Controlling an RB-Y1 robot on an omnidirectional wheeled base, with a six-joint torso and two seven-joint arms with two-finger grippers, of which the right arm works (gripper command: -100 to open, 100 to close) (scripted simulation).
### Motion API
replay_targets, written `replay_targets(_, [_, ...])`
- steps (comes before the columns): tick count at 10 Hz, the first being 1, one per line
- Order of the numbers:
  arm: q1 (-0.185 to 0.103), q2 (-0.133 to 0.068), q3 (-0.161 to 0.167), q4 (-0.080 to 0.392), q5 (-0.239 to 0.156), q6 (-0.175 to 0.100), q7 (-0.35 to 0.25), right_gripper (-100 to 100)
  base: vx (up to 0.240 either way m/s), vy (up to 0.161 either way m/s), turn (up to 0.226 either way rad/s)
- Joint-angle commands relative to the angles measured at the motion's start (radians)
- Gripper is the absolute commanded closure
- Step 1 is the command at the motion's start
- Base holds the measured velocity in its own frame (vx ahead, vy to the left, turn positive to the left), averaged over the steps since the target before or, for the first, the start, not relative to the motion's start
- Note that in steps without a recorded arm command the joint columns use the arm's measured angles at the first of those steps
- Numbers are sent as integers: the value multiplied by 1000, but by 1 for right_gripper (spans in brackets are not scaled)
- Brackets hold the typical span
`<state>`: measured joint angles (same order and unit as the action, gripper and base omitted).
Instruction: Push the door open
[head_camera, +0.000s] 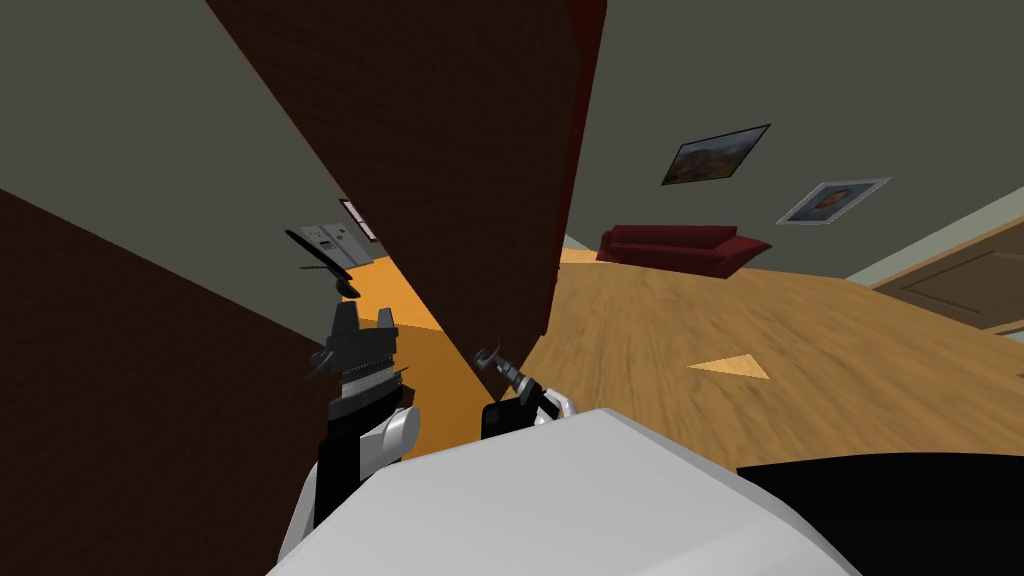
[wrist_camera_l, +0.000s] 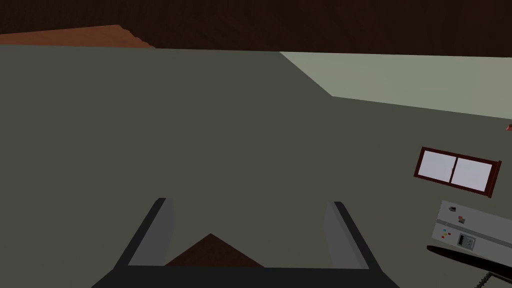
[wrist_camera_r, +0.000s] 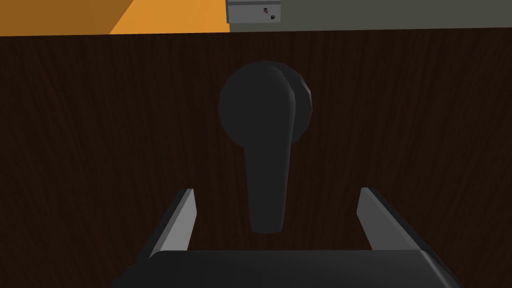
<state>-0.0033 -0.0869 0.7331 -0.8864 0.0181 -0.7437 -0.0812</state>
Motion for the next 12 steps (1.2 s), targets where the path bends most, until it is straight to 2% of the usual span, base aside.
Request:
replay_targets(1, [-3,7,-5,9,0,-1,2,-100,144,133,32])
replay_targets(2, [-2,4,-3,5,0,0,1,-100,70,61,0])
replay_targets(3, [-2,4,-3,5,0,0,1,100,-11,-8,-5])
replay_targets(8, [-2,4,-3,5,0,0,1,100,-14,-13,1])
replay_targets(9, [1,2,-16,4,-4,2,7,-100,-120,3,-111])
replay_targets(11, [5,5,-29,2,-8,4,13,-100,-175,-53,-105])
replay_targets(12, [1,5,-25,6,-7,1,10,-100,-80,-27,-12])
